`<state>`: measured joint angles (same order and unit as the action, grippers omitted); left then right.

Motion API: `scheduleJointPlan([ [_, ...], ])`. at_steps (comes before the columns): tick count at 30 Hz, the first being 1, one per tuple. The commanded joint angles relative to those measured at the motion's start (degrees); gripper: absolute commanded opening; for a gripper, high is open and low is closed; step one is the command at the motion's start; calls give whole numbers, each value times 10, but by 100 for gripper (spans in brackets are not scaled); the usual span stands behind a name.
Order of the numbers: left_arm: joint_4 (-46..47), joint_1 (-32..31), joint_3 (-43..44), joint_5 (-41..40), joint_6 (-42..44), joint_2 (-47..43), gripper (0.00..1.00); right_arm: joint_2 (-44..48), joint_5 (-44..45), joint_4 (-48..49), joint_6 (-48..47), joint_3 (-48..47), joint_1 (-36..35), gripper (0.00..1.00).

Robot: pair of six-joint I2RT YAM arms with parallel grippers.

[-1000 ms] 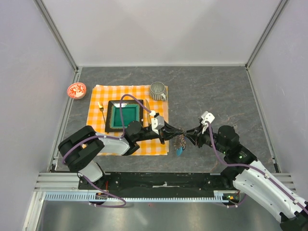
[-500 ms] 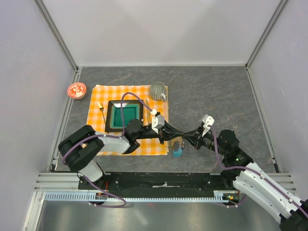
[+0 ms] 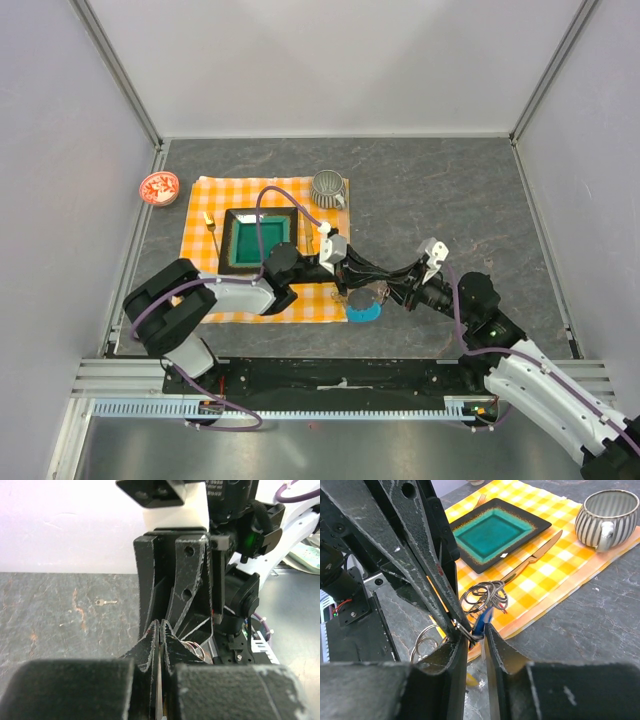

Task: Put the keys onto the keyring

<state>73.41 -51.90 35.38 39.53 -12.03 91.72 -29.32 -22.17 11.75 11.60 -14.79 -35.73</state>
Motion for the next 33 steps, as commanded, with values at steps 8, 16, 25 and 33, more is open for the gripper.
scheduleJointPlan([
  [8,219,-11,37,-34,-2,10,2,75,143,-249,-55,-141,-5,38],
  [16,219,-5,61,-7,-4,12,2,89,203,-359,-101,-246,-6,41],
  [25,219,-1,73,12,-15,18,2,42,116,-383,-159,-265,-6,41],
  [33,220,1,64,31,-14,7,2,-7,41,-377,-204,-267,-6,42],
])
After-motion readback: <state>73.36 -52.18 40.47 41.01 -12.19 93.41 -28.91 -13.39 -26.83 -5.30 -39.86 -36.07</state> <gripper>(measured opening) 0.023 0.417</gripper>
